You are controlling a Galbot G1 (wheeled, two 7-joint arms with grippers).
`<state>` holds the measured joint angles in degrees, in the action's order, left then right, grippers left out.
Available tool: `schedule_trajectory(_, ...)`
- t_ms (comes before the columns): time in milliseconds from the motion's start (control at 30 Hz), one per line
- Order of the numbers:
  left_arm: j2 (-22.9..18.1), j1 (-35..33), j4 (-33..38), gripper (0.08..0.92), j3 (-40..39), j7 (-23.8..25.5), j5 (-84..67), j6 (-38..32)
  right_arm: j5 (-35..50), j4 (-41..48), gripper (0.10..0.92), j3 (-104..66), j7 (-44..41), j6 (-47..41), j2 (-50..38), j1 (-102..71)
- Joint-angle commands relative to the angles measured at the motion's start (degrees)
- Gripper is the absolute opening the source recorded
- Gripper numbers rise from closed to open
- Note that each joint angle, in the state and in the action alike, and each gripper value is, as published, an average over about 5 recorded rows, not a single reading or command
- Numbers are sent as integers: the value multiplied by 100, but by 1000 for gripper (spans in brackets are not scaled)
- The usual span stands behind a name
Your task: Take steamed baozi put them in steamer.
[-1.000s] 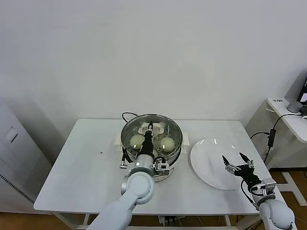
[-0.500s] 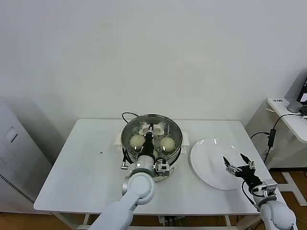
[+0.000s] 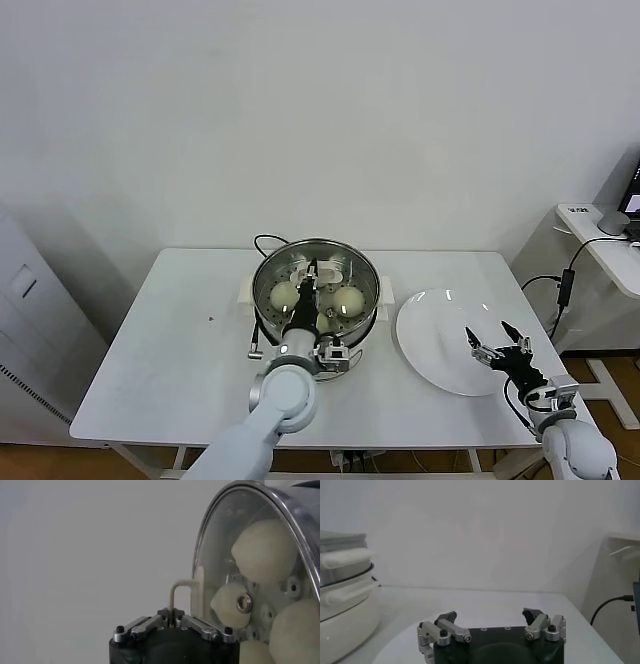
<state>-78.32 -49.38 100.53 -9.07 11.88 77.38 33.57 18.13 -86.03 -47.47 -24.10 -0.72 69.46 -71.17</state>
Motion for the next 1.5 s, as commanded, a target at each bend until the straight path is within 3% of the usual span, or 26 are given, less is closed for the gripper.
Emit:
schedule_trajectory(33,563,-255,1457,325,359,395,-3050,-681,-27,36,823,19,-13,11,23,20)
schedule_trajectory(200,877,-294,2055,472,835,535,-6038,-1257,-21,51,823,46,-28,8,60,55)
schedule_trajectory(400,816,-352,2429,645,2174,-251,-9453,-1253,20,-11,823,44,-67,-54,136,24)
schedule_trajectory(633,867,-1024,2131,810,3566,-1137,-10362,-987,-9,-162,823,69,356,-62,108,37)
schedule_trajectory(933,1234,-1735,852,823,4469,-1069,-10701,-1220,4,-357,823,103,591,-104,104,-33)
schedule_trajectory(1167,1480,-2092,104,823,4481,-929,-10511,-1342,-196,-515,823,-68,473,-255,176,-92)
schedule_trajectory(1333,1551,-2093,-265,823,4292,-934,-10167,-1489,180,-584,823,70,730,-396,120,-101)
schedule_trajectory(1500,1375,-1998,-469,823,4124,-912,-9787,-1584,248,-603,823,252,856,-490,145,-60)
